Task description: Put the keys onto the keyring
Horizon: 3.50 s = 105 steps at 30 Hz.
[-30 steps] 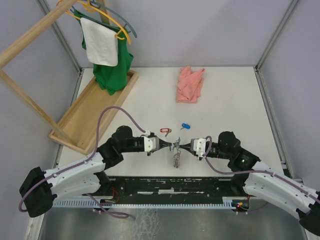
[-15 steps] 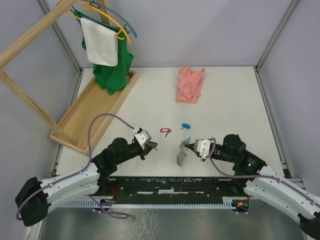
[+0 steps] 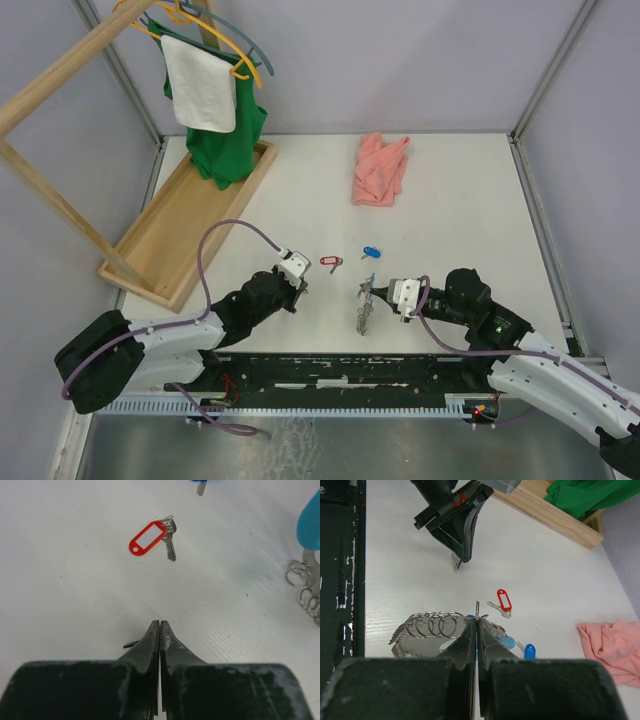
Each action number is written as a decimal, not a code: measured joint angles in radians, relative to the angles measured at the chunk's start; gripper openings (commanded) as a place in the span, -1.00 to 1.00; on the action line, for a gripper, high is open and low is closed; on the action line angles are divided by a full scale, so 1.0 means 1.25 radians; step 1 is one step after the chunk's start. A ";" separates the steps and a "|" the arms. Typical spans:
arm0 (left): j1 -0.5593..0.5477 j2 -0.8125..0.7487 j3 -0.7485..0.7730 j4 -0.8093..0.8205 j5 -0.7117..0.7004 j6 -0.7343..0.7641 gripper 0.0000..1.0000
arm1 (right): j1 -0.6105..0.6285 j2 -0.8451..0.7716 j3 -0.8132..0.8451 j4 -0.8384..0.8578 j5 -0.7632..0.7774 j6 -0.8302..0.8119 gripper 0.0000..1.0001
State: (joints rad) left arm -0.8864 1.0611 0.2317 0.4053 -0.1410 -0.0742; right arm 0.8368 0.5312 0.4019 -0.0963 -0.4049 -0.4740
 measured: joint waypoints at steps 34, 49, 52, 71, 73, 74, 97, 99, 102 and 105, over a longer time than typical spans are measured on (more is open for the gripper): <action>0.027 0.174 0.302 -0.305 -0.034 -0.149 -0.05 | 0.000 -0.002 0.000 -0.004 0.000 -0.002 -0.99; 0.027 0.381 0.467 -0.544 -0.027 -0.186 -0.23 | 0.000 -0.005 0.001 -0.009 0.000 -0.002 -0.99; 0.027 0.395 0.479 -0.552 -0.029 -0.186 -0.23 | 0.000 -0.005 0.001 -0.009 0.000 -0.002 -0.98; 0.016 0.450 0.514 -0.569 -0.041 -0.185 -0.59 | 0.000 -0.005 0.001 -0.009 0.000 -0.001 -0.98; 0.016 0.450 0.514 -0.571 -0.044 -0.185 -0.65 | 0.000 -0.005 0.001 -0.009 0.000 -0.001 -0.98; 0.016 0.450 0.514 -0.572 -0.047 -0.185 -0.68 | 0.000 -0.005 0.001 -0.009 0.000 -0.001 -0.98; 0.016 0.167 0.336 -0.427 -0.029 -0.112 -0.95 | 0.000 0.001 0.008 -0.015 -0.008 -0.001 -0.98; 0.016 0.111 0.287 -0.356 -0.014 -0.099 -0.95 | 0.000 0.002 0.012 -0.021 -0.012 0.002 -0.98; 0.017 0.037 0.213 -0.249 0.006 -0.075 -0.95 | 0.000 0.011 0.022 -0.028 -0.016 0.013 -0.98; 0.020 -0.017 0.159 -0.153 0.033 -0.048 -0.95 | 0.000 0.020 0.031 -0.031 -0.019 0.028 -0.98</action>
State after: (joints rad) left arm -0.8619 1.0393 0.4305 0.2146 -0.0998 -0.1337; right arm 0.8368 0.5556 0.4408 -0.1356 -0.4286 -0.4393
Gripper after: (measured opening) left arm 0.034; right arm 0.013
